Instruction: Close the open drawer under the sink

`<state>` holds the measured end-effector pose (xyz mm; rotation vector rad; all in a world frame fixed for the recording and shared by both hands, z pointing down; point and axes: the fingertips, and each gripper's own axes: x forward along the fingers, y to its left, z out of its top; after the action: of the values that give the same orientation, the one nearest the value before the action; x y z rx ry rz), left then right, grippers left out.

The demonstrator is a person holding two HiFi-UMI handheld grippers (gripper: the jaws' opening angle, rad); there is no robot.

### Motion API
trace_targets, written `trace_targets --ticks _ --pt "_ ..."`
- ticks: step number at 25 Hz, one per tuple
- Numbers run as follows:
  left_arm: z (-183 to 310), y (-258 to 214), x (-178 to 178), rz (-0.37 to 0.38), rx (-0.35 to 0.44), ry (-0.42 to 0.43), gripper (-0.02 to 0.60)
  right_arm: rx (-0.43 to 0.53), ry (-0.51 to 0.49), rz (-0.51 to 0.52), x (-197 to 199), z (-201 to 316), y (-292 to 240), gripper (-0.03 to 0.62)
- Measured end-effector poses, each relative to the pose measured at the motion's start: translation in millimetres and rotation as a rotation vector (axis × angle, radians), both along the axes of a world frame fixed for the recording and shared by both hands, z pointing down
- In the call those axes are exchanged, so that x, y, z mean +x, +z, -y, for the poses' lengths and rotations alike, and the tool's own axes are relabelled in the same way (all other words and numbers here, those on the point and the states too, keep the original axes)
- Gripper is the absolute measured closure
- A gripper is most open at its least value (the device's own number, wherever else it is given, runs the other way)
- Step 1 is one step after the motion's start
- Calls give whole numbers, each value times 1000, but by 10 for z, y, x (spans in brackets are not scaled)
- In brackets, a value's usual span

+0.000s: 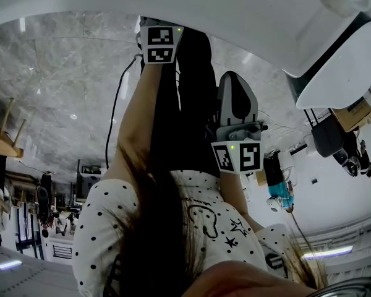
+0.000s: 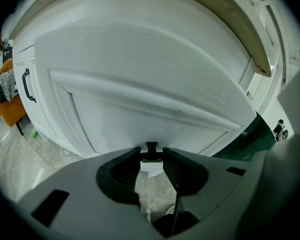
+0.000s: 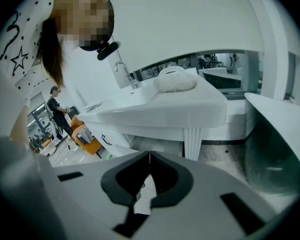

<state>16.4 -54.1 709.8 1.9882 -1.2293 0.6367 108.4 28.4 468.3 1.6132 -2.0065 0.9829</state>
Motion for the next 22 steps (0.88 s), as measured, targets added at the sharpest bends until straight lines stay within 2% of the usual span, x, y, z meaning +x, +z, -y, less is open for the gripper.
trace_targets --ticks 22 --pt "65 35 79 -13 2 25 439 -6 0 -4 14 2 31 579"
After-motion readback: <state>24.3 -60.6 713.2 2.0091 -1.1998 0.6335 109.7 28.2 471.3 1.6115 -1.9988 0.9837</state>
